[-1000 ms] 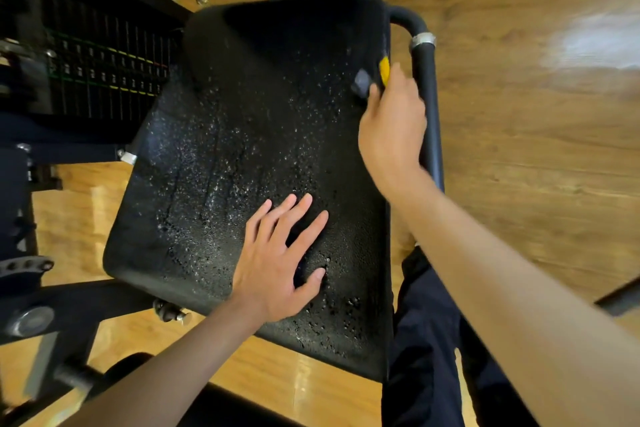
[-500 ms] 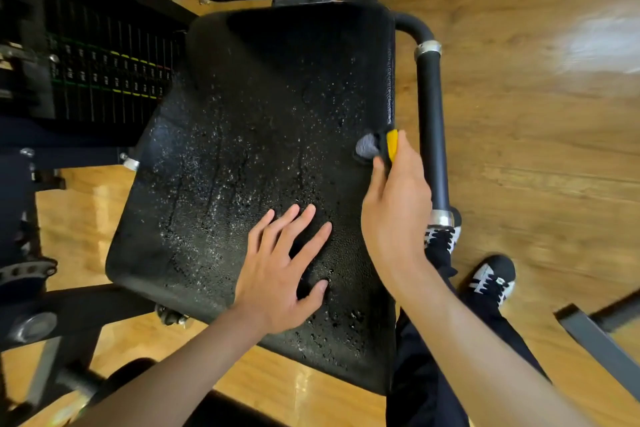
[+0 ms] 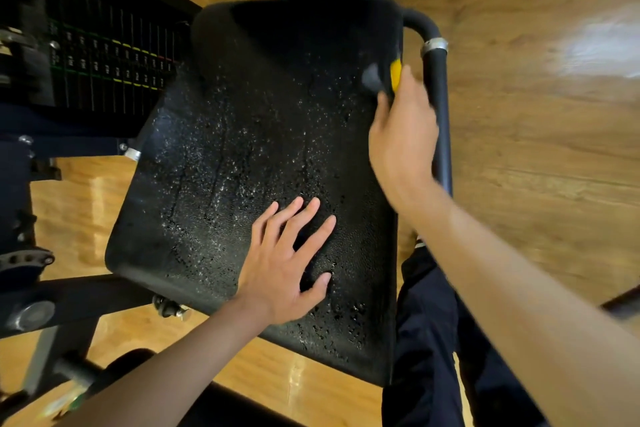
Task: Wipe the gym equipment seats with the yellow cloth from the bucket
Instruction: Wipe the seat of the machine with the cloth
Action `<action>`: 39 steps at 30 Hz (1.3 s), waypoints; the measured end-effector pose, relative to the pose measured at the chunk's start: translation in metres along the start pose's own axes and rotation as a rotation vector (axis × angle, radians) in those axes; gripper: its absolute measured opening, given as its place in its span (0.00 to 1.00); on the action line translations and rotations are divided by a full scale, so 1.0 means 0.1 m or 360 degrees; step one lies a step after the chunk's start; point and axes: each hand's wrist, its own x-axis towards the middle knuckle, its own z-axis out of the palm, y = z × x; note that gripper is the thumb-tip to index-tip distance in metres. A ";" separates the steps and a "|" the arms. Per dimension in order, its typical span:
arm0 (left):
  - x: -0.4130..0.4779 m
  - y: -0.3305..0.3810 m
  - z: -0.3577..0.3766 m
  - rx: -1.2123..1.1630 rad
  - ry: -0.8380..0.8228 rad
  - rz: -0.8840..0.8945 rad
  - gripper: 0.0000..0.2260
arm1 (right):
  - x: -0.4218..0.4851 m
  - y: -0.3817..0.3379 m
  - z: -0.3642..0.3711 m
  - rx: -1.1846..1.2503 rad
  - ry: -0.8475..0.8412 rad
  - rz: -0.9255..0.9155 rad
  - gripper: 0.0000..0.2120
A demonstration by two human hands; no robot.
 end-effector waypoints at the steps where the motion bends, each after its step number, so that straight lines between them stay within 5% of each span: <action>1: 0.00 0.00 0.00 -0.0004 -0.0001 0.0001 0.31 | -0.35 0.03 -0.08 0.0036 -0.0031 0.0029 0.23; 5: -0.01 -0.02 0.00 -0.0034 0.0027 -0.0001 0.31 | -1.07 0.06 -0.24 0.0043 -0.0146 0.0030 0.26; 15: -0.01 -0.03 0.03 -0.0012 0.0060 0.0003 0.32 | 0.82 -0.18 0.08 -0.0222 -0.0086 0.0031 0.18; 19: -0.02 -0.02 0.01 -0.0004 0.0050 0.0001 0.32 | 0.01 -0.02 -0.01 -0.0002 -0.0005 0.0101 0.17; 25: -0.01 -0.04 0.03 -0.0013 0.0076 0.0009 0.31 | -1.52 0.13 -0.33 0.0009 -0.0205 0.0137 0.28; 33: -0.01 -0.03 0.05 -0.0015 0.0127 0.0011 0.30 | -0.62 0.03 -0.09 -0.0054 -0.0031 0.0088 0.24; 39: -0.03 -0.02 0.06 0.0011 0.0133 0.0011 0.30 | -1.68 0.24 -0.30 0.0184 -0.0108 0.0153 0.23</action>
